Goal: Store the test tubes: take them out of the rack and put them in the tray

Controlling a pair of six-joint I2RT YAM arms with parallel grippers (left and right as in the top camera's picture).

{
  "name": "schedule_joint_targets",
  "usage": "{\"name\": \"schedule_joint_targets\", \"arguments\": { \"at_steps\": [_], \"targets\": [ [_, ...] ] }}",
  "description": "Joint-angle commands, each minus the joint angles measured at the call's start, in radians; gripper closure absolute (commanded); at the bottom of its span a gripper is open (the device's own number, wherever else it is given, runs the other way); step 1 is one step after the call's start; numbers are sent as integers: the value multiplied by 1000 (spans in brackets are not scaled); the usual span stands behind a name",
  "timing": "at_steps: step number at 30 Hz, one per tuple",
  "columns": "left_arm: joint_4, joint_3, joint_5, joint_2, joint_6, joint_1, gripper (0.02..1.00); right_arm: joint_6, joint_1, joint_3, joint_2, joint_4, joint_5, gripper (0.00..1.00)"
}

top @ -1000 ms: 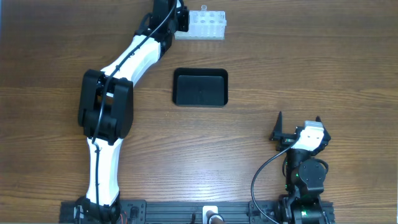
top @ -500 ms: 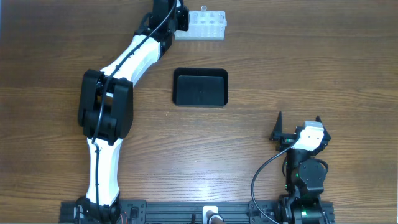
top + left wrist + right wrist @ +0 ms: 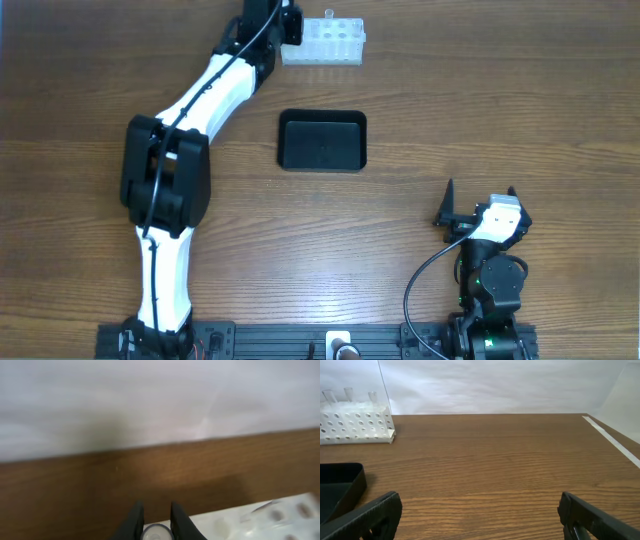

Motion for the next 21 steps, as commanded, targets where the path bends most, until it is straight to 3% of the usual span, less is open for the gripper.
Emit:
{"name": "schedule_joint_targets", "arguments": {
  "at_steps": [1,8,16,21],
  "targets": [
    [0,21,-12,-177,34,-7,875,8,-7,-8,-9,0,-7,9],
    [-115,21,-15,-354,54,-31,869,8,-7,-8,-9,0,-7,9],
    [-579,20,7,-453,-244,-68,941,8,-7,-8,-9,0,-7,7],
    [-685,-26,6,-387,-263,-118,917,8,-7,-8,-9,0,-7,7]
  ]
}}
